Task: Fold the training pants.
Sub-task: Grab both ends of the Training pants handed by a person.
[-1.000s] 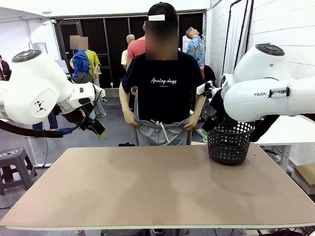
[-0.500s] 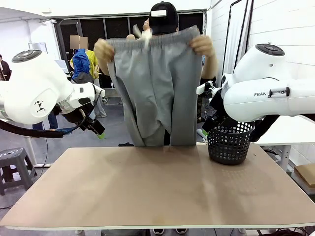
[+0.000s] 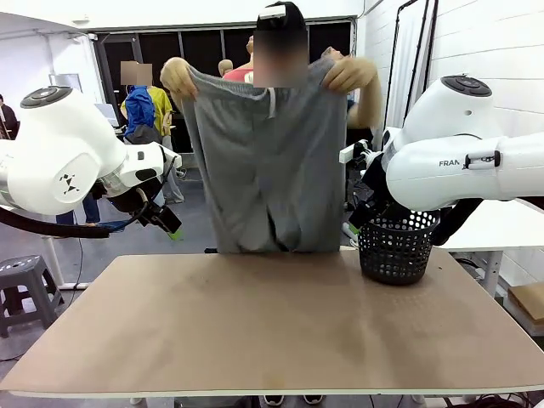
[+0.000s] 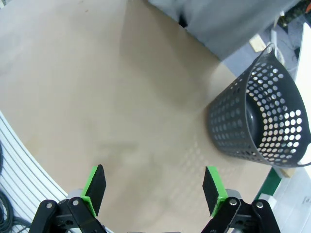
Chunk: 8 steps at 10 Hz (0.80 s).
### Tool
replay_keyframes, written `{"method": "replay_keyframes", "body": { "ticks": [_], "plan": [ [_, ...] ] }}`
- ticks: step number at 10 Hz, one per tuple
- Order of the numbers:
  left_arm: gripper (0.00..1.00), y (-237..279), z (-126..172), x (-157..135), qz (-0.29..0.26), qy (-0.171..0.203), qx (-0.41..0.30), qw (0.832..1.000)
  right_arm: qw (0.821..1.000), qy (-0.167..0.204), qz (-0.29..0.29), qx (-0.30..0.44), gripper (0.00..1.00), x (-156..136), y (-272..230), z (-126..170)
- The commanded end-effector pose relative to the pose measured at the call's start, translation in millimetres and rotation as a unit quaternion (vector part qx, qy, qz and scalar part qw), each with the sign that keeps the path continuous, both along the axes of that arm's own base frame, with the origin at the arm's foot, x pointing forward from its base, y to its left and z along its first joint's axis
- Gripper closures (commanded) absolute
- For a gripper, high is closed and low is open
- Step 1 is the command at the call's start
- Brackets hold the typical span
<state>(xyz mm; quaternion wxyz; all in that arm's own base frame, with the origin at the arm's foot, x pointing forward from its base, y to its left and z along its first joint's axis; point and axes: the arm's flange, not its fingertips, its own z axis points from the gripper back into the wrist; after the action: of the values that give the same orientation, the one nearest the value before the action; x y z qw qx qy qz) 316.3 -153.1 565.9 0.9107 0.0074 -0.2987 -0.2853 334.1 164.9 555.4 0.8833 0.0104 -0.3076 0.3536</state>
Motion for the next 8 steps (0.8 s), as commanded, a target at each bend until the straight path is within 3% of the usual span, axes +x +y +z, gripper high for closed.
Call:
{"method": "replay_keyframes", "body": {
  "ticks": [1,8],
  "plan": [
    [0.0,0.3,-0.2,1.7,0.0,-0.004,-0.003,1.0,1.0,0.002,0.002,0.003,0.0,0.3,-0.3,-0.5],
    [0.0,0.3,-0.2,1.7,0.0,-0.004,-0.003,1.0,1.0,0.002,0.002,0.003,0.0,0.3,-0.3,-0.5]
  ]
}}
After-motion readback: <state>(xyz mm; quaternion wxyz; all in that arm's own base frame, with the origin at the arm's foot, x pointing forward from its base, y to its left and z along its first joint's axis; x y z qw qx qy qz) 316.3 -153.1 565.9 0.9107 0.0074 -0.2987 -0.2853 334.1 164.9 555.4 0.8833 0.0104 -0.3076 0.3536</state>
